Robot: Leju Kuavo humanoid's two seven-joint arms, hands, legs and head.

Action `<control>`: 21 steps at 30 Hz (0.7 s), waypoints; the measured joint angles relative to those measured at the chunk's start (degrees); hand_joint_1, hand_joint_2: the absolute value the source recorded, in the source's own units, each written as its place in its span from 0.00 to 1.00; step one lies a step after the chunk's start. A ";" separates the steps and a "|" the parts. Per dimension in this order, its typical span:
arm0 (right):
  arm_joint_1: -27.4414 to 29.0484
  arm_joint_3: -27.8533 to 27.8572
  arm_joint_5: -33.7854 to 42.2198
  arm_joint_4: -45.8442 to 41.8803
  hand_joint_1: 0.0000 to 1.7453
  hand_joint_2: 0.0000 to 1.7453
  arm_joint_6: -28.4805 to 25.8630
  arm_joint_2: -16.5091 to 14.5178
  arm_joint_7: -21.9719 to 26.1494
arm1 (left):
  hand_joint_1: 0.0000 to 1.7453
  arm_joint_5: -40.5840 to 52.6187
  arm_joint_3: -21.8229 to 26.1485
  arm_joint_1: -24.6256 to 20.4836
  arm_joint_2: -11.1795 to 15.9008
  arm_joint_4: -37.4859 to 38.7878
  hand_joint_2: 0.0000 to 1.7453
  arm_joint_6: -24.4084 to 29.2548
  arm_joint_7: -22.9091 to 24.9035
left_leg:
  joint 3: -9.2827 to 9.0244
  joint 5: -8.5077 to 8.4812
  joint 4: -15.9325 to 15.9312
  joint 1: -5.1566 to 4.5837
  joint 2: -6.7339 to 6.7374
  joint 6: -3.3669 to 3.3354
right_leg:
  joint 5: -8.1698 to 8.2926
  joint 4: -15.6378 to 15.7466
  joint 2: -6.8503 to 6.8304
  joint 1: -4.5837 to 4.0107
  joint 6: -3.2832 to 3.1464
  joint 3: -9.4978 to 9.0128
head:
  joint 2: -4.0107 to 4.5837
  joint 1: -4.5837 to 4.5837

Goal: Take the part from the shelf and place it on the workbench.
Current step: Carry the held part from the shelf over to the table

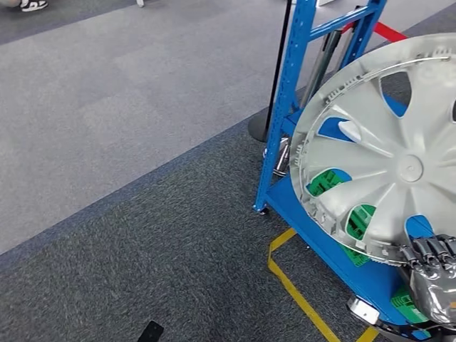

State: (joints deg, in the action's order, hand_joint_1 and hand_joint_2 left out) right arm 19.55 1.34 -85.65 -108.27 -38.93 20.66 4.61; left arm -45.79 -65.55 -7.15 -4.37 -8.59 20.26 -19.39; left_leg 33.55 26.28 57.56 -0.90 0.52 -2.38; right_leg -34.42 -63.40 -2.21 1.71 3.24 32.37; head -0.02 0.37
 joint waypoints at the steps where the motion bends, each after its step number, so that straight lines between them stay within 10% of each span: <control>1: 0.16 -0.23 0.11 -0.13 1.00 1.00 0.00 0.03 -0.04 | 0.00 -0.04 -0.01 -0.14 -0.03 0.00 1.00 0.19 -0.16 | 0.02 -0.01 0.01 -0.02 -0.71 -0.21 | -1.70 -3.99 1.24 -0.06 -0.06 2.08 | 0.00 0.11; 4: 0.38 -0.91 0.20 -0.23 1.00 1.00 0.00 0.06 0.39 | 0.00 -0.35 -0.02 -0.27 -0.11 0.00 1.00 0.34 0.29 | -0.05 0.02 0.12 -0.15 -3.07 -0.35 | -2.00 -9.85 2.18 -0.27 -0.16 6.16 | 0.00 0.21; 7: 0.09 -1.55 0.30 -0.38 1.00 1.00 0.00 0.06 0.89 | 0.00 -0.91 -0.02 -0.45 -0.19 0.00 1.00 0.20 1.13 | -0.08 0.22 0.55 -0.23 -5.50 -0.08 | 4.08 -0.28 4.22 -0.07 -0.47 2.61 | 0.00 0.22; 11: -0.75 -2.37 1.05 -1.02 1.00 1.00 -0.02 0.04 1.85 | 0.00 -1.33 -0.01 -0.64 -0.25 0.00 1.00 -0.26 0.93 | 0.87 0.08 1.15 0.00 -8.18 1.01 | 5.21 4.86 5.52 -0.05 -1.00 -0.15 | 0.00 0.14; 14: -1.49 -2.78 1.52 -1.59 1.00 1.00 -0.02 0.00 3.39 | 0.00 -1.43 -0.01 -0.56 -0.21 0.00 1.00 0.58 0.49 | 2.01 1.66 3.51 0.03 -5.73 2.00 | 5.48 5.39 3.47 -0.07 -1.84 -0.64 | 0.00 -0.16; 18: -3.08 -3.40 2.68 -1.89 1.00 1.00 -0.02 -0.36 6.47 | 0.00 -1.89 0.02 -1.23 -0.65 0.00 1.00 2.12 0.71 | 8.10 7.17 16.36 0.50 -1.39 2.89 | 5.15 5.52 0.37 -0.31 -2.47 -1.09 | 0.00 -0.46; 21: -5.21 -4.29 3.75 -1.39 1.00 1.00 -0.02 -0.90 8.92 | 0.00 -2.84 0.36 -1.38 -1.19 -0.03 1.00 3.00 1.80 | 6.13 3.37 12.23 0.71 -0.34 2.82 | 4.76 5.52 -1.78 -0.32 -2.34 -1.59 | 0.00 -0.48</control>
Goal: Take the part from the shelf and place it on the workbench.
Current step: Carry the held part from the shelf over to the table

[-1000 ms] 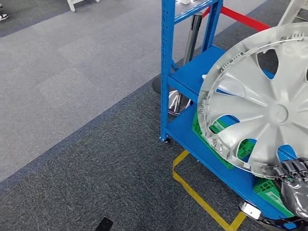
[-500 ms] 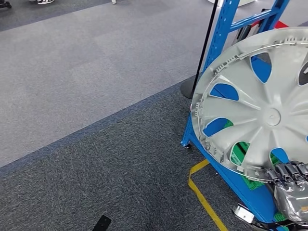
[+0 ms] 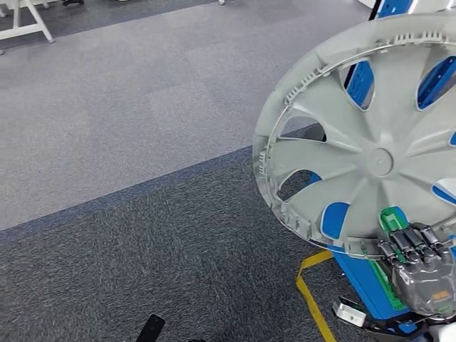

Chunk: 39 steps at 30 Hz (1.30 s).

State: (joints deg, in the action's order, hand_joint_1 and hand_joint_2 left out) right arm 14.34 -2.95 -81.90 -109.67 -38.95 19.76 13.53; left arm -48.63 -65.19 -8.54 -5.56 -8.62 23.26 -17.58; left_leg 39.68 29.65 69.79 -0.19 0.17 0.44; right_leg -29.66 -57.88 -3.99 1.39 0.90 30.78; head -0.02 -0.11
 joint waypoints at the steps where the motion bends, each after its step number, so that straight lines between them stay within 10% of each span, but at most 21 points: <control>1: -0.86 -0.34 0.29 0.30 1.00 1.00 0.00 -0.15 0.67 | 0.00 -0.33 0.20 -0.15 -0.25 -0.03 1.00 0.36 0.26 | -1.94 -1.76 -3.96 -0.18 1.33 -0.19 | -0.18 0.00 -0.67 -0.05 0.16 -0.22 | 0.00 0.01; 4: -3.47 -1.51 0.96 1.53 1.00 1.00 0.02 -0.37 2.04 | 0.00 -1.22 0.94 -0.90 -1.07 -0.16 1.00 1.34 0.83 | -4.87 -3.34 -10.63 -1.04 3.90 -1.08 | -0.69 -0.06 -2.51 -0.40 1.04 -0.54 | 0.00 0.03; 6: -5.10 -2.45 1.29 2.37 1.00 1.00 0.02 -0.44 2.58 | 0.00 -1.46 1.41 -1.07 -1.50 -0.23 1.00 1.68 1.21 | -4.86 -3.44 -11.08 -1.11 2.65 -1.77 | -1.01 0.04 -3.65 -0.31 1.71 -0.65 | -0.01 0.03; 9: -7.40 -3.71 2.19 3.39 1.00 1.00 0.02 -0.62 3.35 | 0.00 -1.90 2.04 -1.24 -2.09 -0.28 1.00 2.11 1.54 | -5.35 -3.86 -11.83 -0.74 0.52 -2.70 | -3.65 -3.91 0.21 0.05 2.25 1.17 | -0.01 0.37; 12: -9.07 -5.22 2.75 4.66 1.00 1.00 0.02 -0.92 4.22 | 0.00 -2.32 2.72 -1.70 -3.07 -0.44 1.00 2.71 1.82 | -5.41 -3.84 -11.75 -0.77 -1.88 -2.99 | -7.21 -14.37 3.59 -0.13 2.13 6.95 | 0.00 0.80; 14: -10.04 -6.83 2.22 5.64 1.00 1.00 0.02 -1.42 4.40 | 0.00 -2.16 2.92 -1.79 -3.66 -0.51 1.00 3.20 2.49 | -5.57 -3.76 -11.64 -0.80 -3.67 -3.01 | -5.21 -14.87 3.97 -0.26 1.92 8.49 | 0.00 0.78; 17: -11.22 -8.99 0.99 6.62 1.00 1.00 0.02 -2.10 3.52 | 0.00 -1.76 2.95 -1.80 -4.11 -0.54 1.00 3.19 3.52 | -5.68 -3.39 -11.17 -0.76 -6.34 -2.70 | 0.94 -4.89 7.29 0.19 1.68 4.85 | 0.00 0.74; 19: -11.64 -10.00 0.78 7.02 1.00 1.00 0.02 -2.29 2.63 | 0.00 -1.79 3.00 -1.38 -3.03 -0.54 1.00 0.38 3.61 | -5.07 -3.41 -10.89 -0.53 -7.93 -2.10 | 1.53 -1.59 9.58 0.41 1.53 3.24 | -0.01 0.71; 21: -11.64 -10.46 1.10 7.08 1.00 1.00 0.02 -2.33 2.30 | 0.00 -2.02 3.12 -0.29 -0.84 -0.54 1.00 -3.27 2.81 | -4.58 -3.58 -10.89 -0.19 -9.28 -1.41 | 1.36 -1.16 8.76 0.24 1.08 2.92 | -0.01 0.70; 26: -11.37 -10.71 1.58 7.01 1.00 1.00 0.02 -2.37 2.29 | 0.00 -2.29 3.49 1.00 2.93 -0.48 1.00 -5.57 1.95 | 0.45 2.05 -0.16 -0.46 -1.87 -0.04 | 0.95 -0.66 4.33 -0.14 -0.47 1.92 | 0.00 0.04; 28: -11.29 -10.84 1.61 7.01 1.00 1.00 0.02 -2.37 2.37 | 0.00 -2.29 3.51 1.15 3.34 -0.48 1.00 -5.54 1.94 | 3.01 3.40 5.12 -0.30 -0.95 0.18 | 0.59 -0.66 2.40 -0.29 -0.73 1.55 | 0.00 0.04; 32: -11.33 -11.23 1.63 7.00 1.00 1.00 0.02 -2.38 2.47 | 0.00 -2.28 3.52 1.45 3.66 -0.48 1.00 -5.38 1.93 | -2.26 -2.97 -5.44 -0.69 1.82 -0.67 | -0.28 -0.66 -0.77 -0.59 -0.51 0.40 | 0.00 0.06; 36: -11.43 -11.49 1.67 6.99 1.00 1.00 0.02 -2.40 2.47 | 0.00 -2.28 3.54 1.34 4.02 -0.48 1.00 -5.28 1.93 | -4.48 -3.72 -10.85 -1.60 3.32 -1.91 | -0.91 -0.52 -3.32 -1.00 0.37 -0.11 | 0.00 0.11; 39: -11.42 -11.69 1.76 6.97 1.00 1.00 0.02 -2.41 2.81 | 0.00 -2.28 3.54 1.52 4.22 -0.47 1.00 -5.36 1.59 | -5.03 -4.18 -11.80 -1.01 1.34 -2.67 | -2.76 -2.84 -0.28 -0.62 1.16 0.76 | 0.00 0.30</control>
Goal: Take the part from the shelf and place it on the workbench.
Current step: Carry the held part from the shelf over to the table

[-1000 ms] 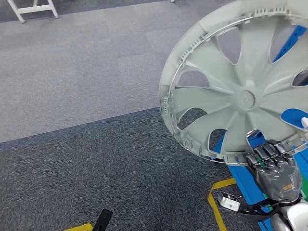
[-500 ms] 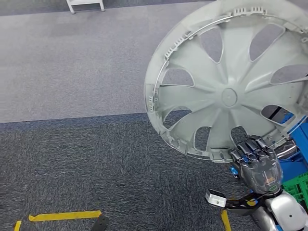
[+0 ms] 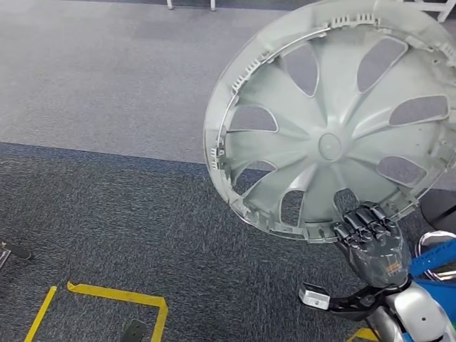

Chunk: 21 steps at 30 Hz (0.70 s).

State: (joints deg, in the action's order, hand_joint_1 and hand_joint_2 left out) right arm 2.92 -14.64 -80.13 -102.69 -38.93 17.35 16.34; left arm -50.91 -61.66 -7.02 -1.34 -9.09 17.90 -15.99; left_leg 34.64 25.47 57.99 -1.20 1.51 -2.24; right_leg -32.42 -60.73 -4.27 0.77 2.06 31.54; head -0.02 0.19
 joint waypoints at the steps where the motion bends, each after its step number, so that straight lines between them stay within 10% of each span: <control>1: 0.12 0.06 0.21 0.02 1.00 1.00 0.00 0.00 0.37 | 0.00 -0.01 0.00 -0.10 0.02 0.00 1.00 -0.11 -0.31 | -0.13 -0.09 -0.14 0.19 -0.70 -0.20 | -1.46 -2.97 2.04 0.19 0.13 1.58 | 0.00 0.14; 3: 0.32 0.19 0.91 0.14 1.00 1.00 0.00 0.00 1.48 | 0.00 -0.12 0.02 -0.32 -0.05 0.00 1.00 -0.35 -0.99 | -0.12 -0.04 -0.11 0.31 -2.26 -0.42 | -4.35 -10.62 4.00 0.32 0.34 5.90 | 0.00 0.31; 5: 0.08 0.27 1.69 0.55 1.00 1.00 0.00 0.00 2.71 | 0.00 -0.32 0.05 -0.30 -0.23 -0.01 1.00 -0.45 -1.37 | -0.17 0.02 0.01 0.37 -3.88 -0.41 | -3.92 -13.53 4.19 0.36 0.59 8.32 | 0.00 0.29; 9: -2.78 0.31 3.00 2.64 1.00 1.00 0.00 -0.09 4.84 | 0.00 -1.13 0.48 -0.51 -0.38 0.00 1.00 0.51 -1.56 | 0.05 0.58 1.13 0.70 -6.97 0.51 | 3.49 -1.14 7.33 1.07 1.04 3.53 | 0.00 0.33; 13: -4.00 1.43 4.23 3.83 1.00 1.00 0.00 -0.15 6.48 | 0.00 -2.74 1.68 -0.46 -0.15 0.01 1.00 1.80 -2.34 | 0.95 0.38 1.56 0.96 -9.36 1.56 | 3.53 1.15 7.20 1.09 0.10 1.94 | 0.00 0.31; 18: -2.18 4.69 4.82 2.36 1.00 1.00 0.00 -0.25 7.59 | 0.00 -2.99 2.33 -0.59 -0.04 0.02 1.00 1.94 -2.16 | 6.16 6.40 13.17 0.93 -2.57 2.76 | 3.13 1.51 3.35 0.84 -1.31 0.99 | 0.00 -0.53; 21: -1.31 6.06 4.81 1.80 1.00 1.00 0.00 -0.67 8.89 | 0.00 -3.10 2.44 -0.63 -0.01 0.02 1.00 2.15 -2.21 | 7.98 6.22 17.03 1.14 -1.88 2.81 | 2.57 1.50 1.15 0.71 -1.44 0.38 | 0.00 -0.55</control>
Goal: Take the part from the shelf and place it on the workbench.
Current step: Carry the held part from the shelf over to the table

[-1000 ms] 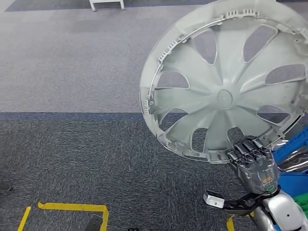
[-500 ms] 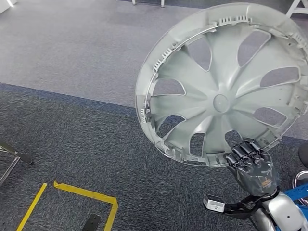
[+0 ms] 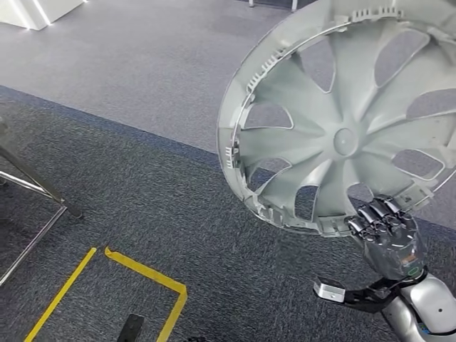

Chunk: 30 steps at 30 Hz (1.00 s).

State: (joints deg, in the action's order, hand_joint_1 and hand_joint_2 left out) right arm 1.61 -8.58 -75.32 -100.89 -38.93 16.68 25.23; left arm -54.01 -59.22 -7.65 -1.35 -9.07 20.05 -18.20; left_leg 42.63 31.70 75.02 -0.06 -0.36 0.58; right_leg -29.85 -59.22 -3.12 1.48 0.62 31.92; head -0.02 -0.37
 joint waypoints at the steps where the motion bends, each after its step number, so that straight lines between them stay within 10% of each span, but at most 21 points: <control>1: 0.22 0.29 -0.07 -0.21 1.00 1.00 0.00 -0.22 0.38 | 0.00 -0.08 0.09 0.00 0.06 0.00 1.00 0.06 -0.02 | -1.30 -2.03 -2.79 -0.02 0.31 -0.20 | -0.24 0.00 -0.66 -0.04 0.06 -0.34 | 0.00 -0.01; 5: 0.60 1.42 -0.31 -0.93 1.00 1.00 0.00 -1.04 1.02 | 0.00 -0.37 0.63 -0.28 0.29 0.00 1.00 0.13 -0.19 | -6.47 -6.08 -14.27 -1.20 4.20 -1.65 | -1.18 0.07 -3.04 -0.54 0.99 -1.19 | 0.00 0.03; 8: 0.62 1.93 -0.54 -1.39 1.00 1.00 0.00 -1.44 1.30 | 0.00 -0.61 0.82 -0.09 0.26 0.00 1.00 0.13 -0.23 | -6.84 -5.75 -15.41 -1.26 2.67 -2.31 | -1.66 0.39 -4.24 -0.63 1.92 -1.65 | 0.00 0.06; 12: 0.86 2.46 -1.14 -1.86 1.00 1.00 0.00 -1.54 0.99 | 0.00 -0.93 1.06 -0.10 0.23 0.00 1.00 0.11 -0.20 | -7.47 -5.97 -16.14 -0.58 -0.28 -3.18 | -6.38 -9.00 2.04 -0.33 2.45 3.23 | 0.00 0.48; 14: 1.27 2.57 -1.21 -1.86 1.00 1.00 0.00 -1.54 0.81 | 0.00 -0.96 1.20 -0.04 0.17 0.00 1.00 0.09 -0.14 | -7.52 -5.93 -16.11 -0.62 -1.99 -3.30 | -7.37 -14.76 2.90 -0.36 2.51 7.15 | 0.00 0.57; 18: 1.39 2.45 -1.43 -1.84 1.00 1.00 0.00 -1.54 0.54 | 0.00 -0.95 1.31 -0.03 0.05 0.00 1.00 0.08 -0.19 | -7.74 -5.71 -15.88 -0.65 -5.39 -2.98 | 0.42 -5.26 5.65 -0.12 2.08 4.77 | 0.00 0.56; 22: 1.27 2.14 -1.45 -1.80 1.00 1.00 0.00 -1.54 0.06 | 0.00 -0.94 1.34 -0.05 0.01 0.01 1.00 0.05 -0.07 | -6.92 -5.92 -15.60 -0.36 -8.16 -1.88 | 1.41 0.10 7.50 0.14 1.50 1.92 | -0.01 0.49; 24: 1.04 1.97 -1.38 -1.79 1.00 1.00 0.00 -1.54 -0.25 | 0.00 -0.93 1.34 0.24 0.01 0.02 1.00 0.02 0.03 | -6.62 -5.40 -14.93 -0.54 -7.17 -1.25 | 1.42 0.39 6.01 0.30 0.97 1.44 | 0.00 0.27; 27: 1.06 1.88 -1.35 -1.80 1.00 1.00 0.00 -1.54 -0.69 | 0.00 -0.95 1.35 0.21 -0.05 0.04 1.00 -0.01 0.05 | -2.94 -1.11 -6.87 -0.48 -1.63 -0.24 | 1.10 0.68 3.32 0.29 0.19 0.68 | 0.00 -0.57; 30: 1.18 1.69 -1.50 -1.78 1.00 1.00 0.00 -1.54 -0.91 | 0.00 -1.05 1.36 0.41 -0.07 0.04 1.00 -0.01 0.02 | 0.44 0.55 0.06 0.11 -0.14 0.26 | 0.59 0.67 0.69 0.18 0.11 0.14 | 0.00 -0.66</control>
State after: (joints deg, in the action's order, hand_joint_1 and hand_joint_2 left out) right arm 2.79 -6.90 -76.83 -102.67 -38.93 15.15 24.32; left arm -55.07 -57.86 -7.23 -1.42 -9.03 20.04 -18.17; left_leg 43.07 32.24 75.08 0.05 -0.50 0.83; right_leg -29.26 -58.56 -2.43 1.67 0.73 32.07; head -0.02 -1.02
